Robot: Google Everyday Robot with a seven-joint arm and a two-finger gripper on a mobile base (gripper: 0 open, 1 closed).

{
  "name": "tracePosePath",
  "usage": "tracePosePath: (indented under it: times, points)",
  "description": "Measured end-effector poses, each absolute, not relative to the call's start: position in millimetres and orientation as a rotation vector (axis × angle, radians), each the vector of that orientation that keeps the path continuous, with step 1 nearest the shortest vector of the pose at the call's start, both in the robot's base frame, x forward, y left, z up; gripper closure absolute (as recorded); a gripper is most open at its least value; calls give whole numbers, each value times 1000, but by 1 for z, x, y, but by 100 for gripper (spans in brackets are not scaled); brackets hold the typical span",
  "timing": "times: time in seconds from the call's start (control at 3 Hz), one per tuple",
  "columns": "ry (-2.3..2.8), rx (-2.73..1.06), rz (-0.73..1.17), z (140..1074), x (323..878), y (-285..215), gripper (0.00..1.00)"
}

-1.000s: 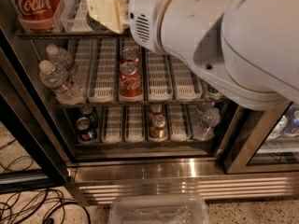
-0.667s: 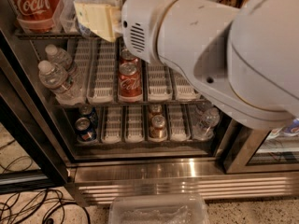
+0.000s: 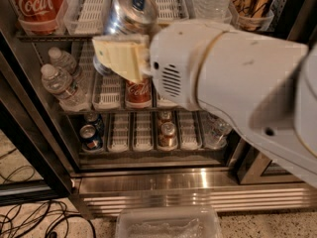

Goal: Pick redbull can from top shelf of fridge

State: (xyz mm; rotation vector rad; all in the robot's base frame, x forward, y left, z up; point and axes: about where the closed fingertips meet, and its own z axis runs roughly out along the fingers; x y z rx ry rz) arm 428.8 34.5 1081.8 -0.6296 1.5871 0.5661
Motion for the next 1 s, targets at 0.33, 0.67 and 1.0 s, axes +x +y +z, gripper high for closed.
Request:
tracePosePath:
  times: [0.33,0.67,1.0]
  points:
    - [1651,-688,521,1080,408,12,100]
    - [1672,-703,495,1083,402,-2,100]
    - [1672,-703,495,1083,402,-2,100]
